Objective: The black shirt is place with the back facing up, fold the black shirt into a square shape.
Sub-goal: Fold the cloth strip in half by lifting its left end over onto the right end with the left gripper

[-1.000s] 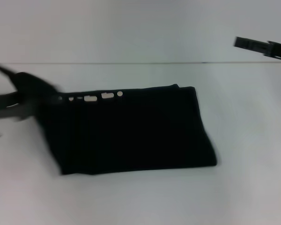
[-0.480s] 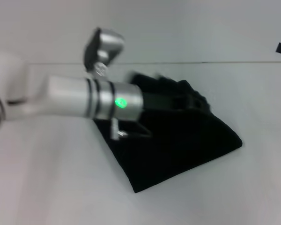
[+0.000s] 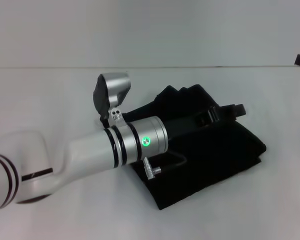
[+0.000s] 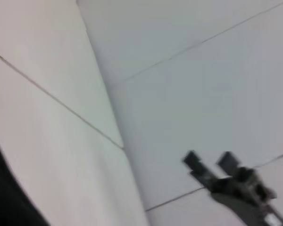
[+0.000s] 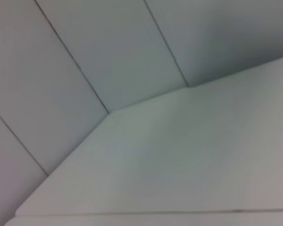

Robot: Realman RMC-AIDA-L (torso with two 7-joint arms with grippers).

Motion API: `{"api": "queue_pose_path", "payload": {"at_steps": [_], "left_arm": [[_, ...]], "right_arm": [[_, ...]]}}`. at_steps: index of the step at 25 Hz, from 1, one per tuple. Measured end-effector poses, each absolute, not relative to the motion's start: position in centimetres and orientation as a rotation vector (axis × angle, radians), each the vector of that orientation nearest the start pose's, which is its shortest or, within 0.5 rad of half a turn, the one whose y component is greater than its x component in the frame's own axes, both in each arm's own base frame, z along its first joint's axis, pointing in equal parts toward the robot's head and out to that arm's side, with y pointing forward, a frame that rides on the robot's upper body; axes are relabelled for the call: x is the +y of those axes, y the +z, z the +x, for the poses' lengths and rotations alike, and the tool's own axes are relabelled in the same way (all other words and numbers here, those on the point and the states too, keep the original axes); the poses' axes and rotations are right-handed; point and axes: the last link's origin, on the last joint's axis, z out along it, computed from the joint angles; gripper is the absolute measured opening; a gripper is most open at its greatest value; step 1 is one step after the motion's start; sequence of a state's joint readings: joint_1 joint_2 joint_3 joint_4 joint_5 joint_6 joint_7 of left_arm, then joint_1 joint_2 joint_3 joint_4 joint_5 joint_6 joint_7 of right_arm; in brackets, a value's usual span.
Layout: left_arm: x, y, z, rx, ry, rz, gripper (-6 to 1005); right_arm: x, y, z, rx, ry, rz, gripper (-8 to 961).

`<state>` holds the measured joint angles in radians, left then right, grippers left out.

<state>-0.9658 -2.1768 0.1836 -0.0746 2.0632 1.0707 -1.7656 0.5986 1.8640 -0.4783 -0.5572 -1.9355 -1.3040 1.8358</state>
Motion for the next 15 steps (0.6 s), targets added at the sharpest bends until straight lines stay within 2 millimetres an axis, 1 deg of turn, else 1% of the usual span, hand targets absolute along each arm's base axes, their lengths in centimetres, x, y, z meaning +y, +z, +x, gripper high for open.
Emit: {"api": "queue_pose_path", "payload": {"at_steps": [3,6,7,9,10,12,15], "left_arm": [[35.8,-14.0,-13.2,-1.833,-1.249,-2.319,199],[35.3,-13.3,-12.8,-1.816,-1.33,-2.355,255],[35.4,-13.0,-12.9,-1.797,-1.347,-2.365,332],[35.6,-11.7,-13.8,-1.736,-1.367,-2.382,486],[35.7,-11.3,-14.2,-1.712,-1.367,-2.389,533],[35.8,-10.0,-15.6,-1.636,-1.345,-2.41,626],[35.6,-7.7,-18.2,-1.465,-1.247,-2.493,752]], "right_arm": [[39.9,11.3,30.5,1.212,0.776,-2.127,922],[39.9,11.1,30.3,1.265,0.754,-2.144,922],[39.9,10.9,30.2,1.288,0.739,-2.157,922],[40.0,10.3,30.0,1.322,0.691,-2.186,922],[40.0,10.0,29.8,1.334,0.663,-2.204,922],[40.1,9.1,29.4,1.353,0.6,-2.246,922],[40.4,7.6,28.5,1.355,0.542,-2.31,922]]}}
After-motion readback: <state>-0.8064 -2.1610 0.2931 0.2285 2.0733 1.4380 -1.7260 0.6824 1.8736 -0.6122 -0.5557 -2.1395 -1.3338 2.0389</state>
